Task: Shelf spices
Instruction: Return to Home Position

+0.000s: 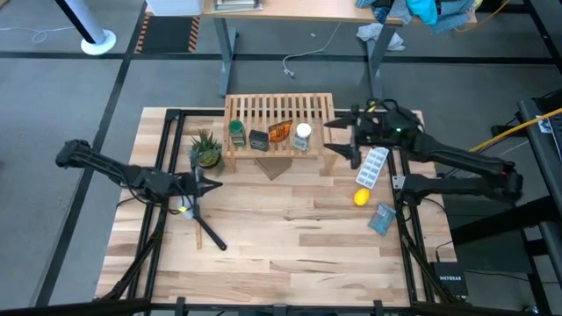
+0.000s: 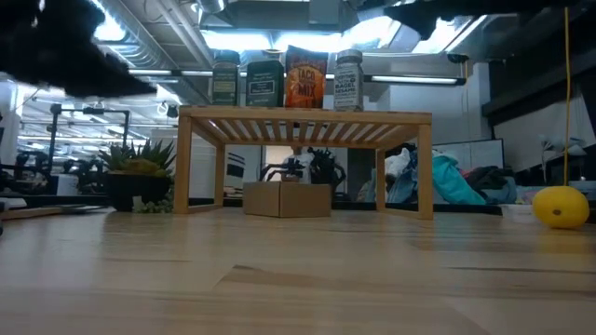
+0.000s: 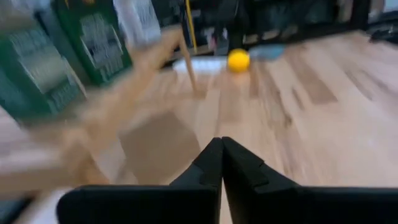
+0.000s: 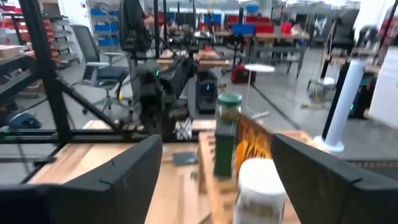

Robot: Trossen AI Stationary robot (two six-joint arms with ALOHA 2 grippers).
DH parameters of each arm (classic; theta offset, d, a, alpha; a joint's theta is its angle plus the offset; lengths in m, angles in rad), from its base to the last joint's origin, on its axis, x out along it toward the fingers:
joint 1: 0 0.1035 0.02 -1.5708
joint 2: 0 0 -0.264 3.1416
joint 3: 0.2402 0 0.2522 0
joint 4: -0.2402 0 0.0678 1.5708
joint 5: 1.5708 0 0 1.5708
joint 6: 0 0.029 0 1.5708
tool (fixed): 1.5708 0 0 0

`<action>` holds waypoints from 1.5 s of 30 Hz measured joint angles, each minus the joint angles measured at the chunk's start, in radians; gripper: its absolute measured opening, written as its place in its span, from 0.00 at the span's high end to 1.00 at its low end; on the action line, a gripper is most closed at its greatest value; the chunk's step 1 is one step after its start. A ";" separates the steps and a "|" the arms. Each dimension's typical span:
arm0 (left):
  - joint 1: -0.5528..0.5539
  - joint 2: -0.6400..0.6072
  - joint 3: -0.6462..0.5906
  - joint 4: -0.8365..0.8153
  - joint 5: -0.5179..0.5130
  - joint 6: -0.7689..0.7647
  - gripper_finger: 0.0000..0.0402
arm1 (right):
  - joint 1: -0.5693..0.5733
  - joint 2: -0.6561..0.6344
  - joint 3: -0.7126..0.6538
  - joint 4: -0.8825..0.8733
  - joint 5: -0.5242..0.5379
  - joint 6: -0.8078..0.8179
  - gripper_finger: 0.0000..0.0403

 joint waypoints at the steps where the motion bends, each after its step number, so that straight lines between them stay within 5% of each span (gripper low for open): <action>1: 0.000 -0.011 0.015 -0.002 0.000 0.023 1.00 | 0.000 -0.028 0.000 -0.041 -0.001 0.013 0.24; 9: 0.000 -0.139 0.086 -0.016 0.000 0.149 1.00 | 0.001 -0.229 0.000 -0.380 -0.006 0.072 0.24; 13: 0.000 -0.241 0.086 -0.143 -0.001 0.167 1.00 | 0.001 -0.300 -0.026 -0.424 -0.126 0.035 0.24; 18: 0.000 -0.366 0.090 -0.282 -0.011 0.073 1.00 | 0.001 -0.417 -0.173 -0.288 -0.315 0.033 0.24; 34: 0.000 -0.360 0.091 -0.298 0.133 -0.040 1.00 | 0.001 -0.631 -0.722 0.375 -0.327 0.217 0.24; 45: 0.000 -0.348 -0.085 -0.031 0.162 -0.015 1.00 | 0.001 -0.625 -0.732 0.360 -0.350 0.212 0.24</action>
